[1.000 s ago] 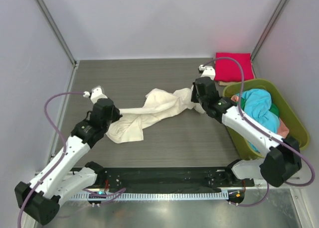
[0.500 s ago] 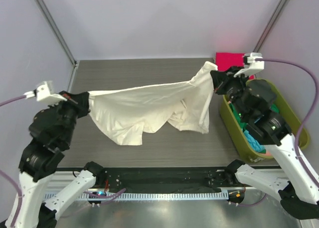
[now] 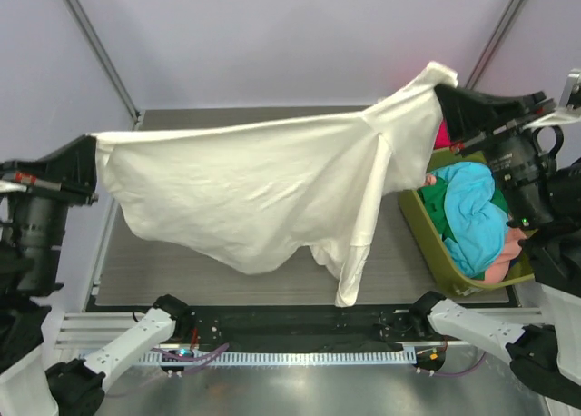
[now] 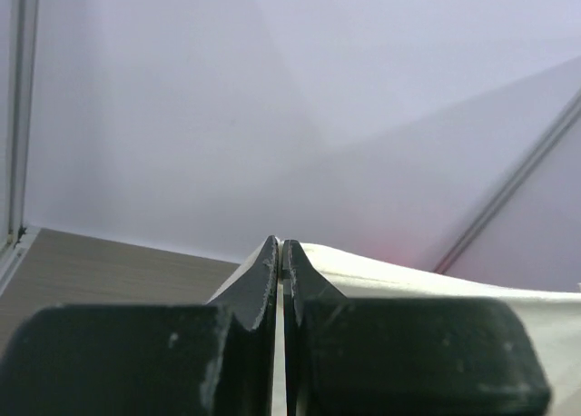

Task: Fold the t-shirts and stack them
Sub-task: Flatten the tshirt out

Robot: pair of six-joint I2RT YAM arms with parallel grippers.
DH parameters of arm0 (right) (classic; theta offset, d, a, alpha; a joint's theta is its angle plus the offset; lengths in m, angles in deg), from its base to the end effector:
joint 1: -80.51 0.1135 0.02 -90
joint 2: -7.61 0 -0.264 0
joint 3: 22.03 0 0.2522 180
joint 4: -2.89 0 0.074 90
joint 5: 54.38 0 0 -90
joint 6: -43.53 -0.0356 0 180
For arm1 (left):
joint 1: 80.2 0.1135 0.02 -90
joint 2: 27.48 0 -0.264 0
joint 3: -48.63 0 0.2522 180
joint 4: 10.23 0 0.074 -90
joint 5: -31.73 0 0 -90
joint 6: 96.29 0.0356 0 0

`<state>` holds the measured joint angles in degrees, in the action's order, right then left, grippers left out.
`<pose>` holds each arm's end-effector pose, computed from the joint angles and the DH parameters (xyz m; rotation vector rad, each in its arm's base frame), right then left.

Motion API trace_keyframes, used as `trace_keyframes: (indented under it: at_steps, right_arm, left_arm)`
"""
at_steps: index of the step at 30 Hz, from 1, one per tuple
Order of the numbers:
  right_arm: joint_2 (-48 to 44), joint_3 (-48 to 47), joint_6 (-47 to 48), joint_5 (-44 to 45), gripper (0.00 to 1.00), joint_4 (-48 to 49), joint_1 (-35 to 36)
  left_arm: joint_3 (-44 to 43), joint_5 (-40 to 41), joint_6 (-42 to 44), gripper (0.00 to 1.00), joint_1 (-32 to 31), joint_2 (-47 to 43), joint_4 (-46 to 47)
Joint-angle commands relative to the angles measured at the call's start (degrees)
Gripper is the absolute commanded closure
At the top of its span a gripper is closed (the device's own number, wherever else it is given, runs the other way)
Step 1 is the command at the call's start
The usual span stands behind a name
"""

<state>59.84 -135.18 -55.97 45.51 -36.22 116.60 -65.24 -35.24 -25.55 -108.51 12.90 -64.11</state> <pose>0.0700 0.0434 0.5831 -0.1274 1.2103 0.5946 -0.0012 0.0165 0.5622 -0.2552 1.2448 -0.4705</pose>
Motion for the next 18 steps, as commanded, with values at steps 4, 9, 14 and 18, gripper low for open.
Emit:
trace_keyframes:
  at_steps: [4, 9, 14, 18]
  right_arm:
    - [22.2, -8.3, 7.3, 18.2, 0.99, 1.8, -2.7]
    - [46.5, -11.0, -5.3, 8.3, 0.99, -0.2, -15.8]
    - [71.9, -40.9, -6.6, 2.6, 0.26, -20.1, -19.6]
    - [67.6, -32.7, -5.8, 2.9, 0.17, -15.5, -17.9]
  left_arm:
    - [-6.5, 10.3, 3.4, 1.0, 0.6, 22.9, -2.1]
    - [-5.4, -4.4, -2.5, 1.0, 19.6, 37.3, -2.9]
    - [-22.6, -24.4, -3.3, 0.68, 31.4, 70.9, -17.0]
    - [-18.7, -24.4, -4.5, 0.26, 31.2, 70.9, -15.8]
